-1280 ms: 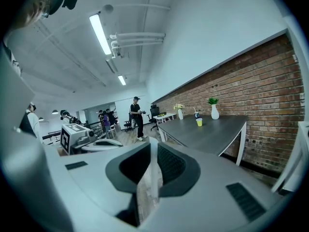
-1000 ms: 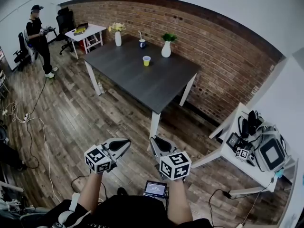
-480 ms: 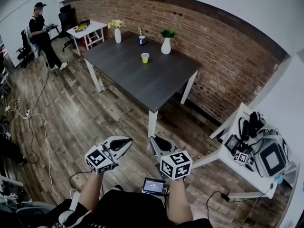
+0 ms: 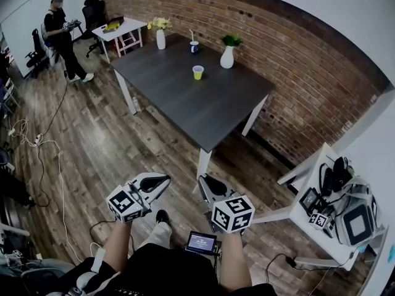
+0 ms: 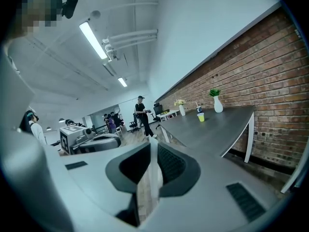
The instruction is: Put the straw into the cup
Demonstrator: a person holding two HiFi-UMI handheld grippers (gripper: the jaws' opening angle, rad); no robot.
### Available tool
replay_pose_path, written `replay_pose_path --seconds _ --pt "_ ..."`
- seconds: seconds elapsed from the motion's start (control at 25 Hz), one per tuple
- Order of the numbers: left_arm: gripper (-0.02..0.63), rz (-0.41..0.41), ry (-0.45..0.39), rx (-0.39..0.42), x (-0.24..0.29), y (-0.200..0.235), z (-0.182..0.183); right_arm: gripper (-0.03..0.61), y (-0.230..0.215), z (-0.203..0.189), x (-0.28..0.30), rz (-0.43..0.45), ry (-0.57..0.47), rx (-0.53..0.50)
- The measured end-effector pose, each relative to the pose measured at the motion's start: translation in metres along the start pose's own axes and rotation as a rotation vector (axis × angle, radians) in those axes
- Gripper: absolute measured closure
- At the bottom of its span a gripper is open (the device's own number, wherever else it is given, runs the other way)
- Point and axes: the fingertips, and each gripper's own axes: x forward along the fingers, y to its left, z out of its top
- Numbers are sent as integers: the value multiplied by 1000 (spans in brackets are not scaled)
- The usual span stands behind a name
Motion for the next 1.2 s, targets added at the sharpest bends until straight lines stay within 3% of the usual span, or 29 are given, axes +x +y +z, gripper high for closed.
replay_pose_path --seconds 0.12,0.4,0.52,0.76,0.92,1.2 --pt "611 5 3 17 0 46 -5 529 -10 8 39 -22 3 -1" --pt "611 -133 25 -21 11 135 -6 531 -24 49 130 -83 -24 2" --pt "611 -125 64 4 12 174 -16 529 -27 56 160 -110 -18 2" --pt "611 -104 57 -94 18 231 -29 529 -41 62 199 -139 -20 41" --pt "611 -92 19 -155 33 259 -27 529 -58 71 223 -130 -26 40" --pt "611 -57 6 -195 69 323 -33 529 -98 97 293 -68 -19 -13"
